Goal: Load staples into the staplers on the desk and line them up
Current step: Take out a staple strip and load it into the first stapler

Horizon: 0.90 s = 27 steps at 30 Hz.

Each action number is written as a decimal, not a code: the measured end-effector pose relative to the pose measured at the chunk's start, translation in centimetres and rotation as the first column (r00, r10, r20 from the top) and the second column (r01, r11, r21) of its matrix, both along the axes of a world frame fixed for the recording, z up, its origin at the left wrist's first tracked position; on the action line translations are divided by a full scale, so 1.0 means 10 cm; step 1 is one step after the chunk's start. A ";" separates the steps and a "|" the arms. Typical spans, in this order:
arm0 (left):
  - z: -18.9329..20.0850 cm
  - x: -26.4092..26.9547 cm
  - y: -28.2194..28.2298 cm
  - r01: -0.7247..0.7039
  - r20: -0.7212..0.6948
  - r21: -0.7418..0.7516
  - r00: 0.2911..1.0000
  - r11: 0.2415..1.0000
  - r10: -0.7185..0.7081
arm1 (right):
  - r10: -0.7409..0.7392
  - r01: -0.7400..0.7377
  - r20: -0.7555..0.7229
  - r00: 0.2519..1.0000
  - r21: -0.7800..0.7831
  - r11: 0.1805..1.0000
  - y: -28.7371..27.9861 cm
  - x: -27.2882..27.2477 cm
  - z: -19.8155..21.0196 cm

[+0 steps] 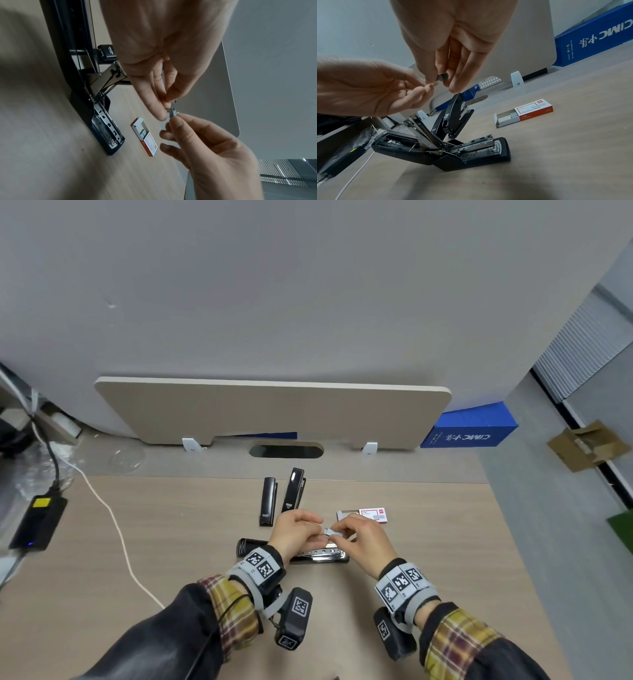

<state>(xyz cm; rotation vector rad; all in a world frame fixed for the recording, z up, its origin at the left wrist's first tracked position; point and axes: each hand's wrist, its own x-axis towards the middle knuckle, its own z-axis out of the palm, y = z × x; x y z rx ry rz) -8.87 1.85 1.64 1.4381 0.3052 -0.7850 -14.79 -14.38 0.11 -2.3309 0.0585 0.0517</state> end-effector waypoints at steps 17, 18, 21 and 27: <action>0.06 0.08 0.06 0.112 -0.020 0.004 0.994 0.994 -0.112 | 0.101 -0.101 0.001 0.995 -0.058 0.993 -0.04 0.13 -0.03; 0.07 0.09 0.06 0.105 -0.015 0.024 0.994 0.994 -0.105 | 0.115 -0.115 -0.006 0.993 -0.078 0.990 -0.04 0.14 -0.03; 0.08 0.15 0.09 0.044 0.006 0.095 0.999 0.994 -0.045 | 0.132 -0.135 -0.031 0.991 -0.157 0.978 -0.09 0.14 -0.01; 0.07 0.26 0.20 -0.081 0.024 0.141 0.997 0.987 0.079 | 0.018 -0.080 -0.188 0.982 -0.327 0.942 -0.24 0.07 -0.27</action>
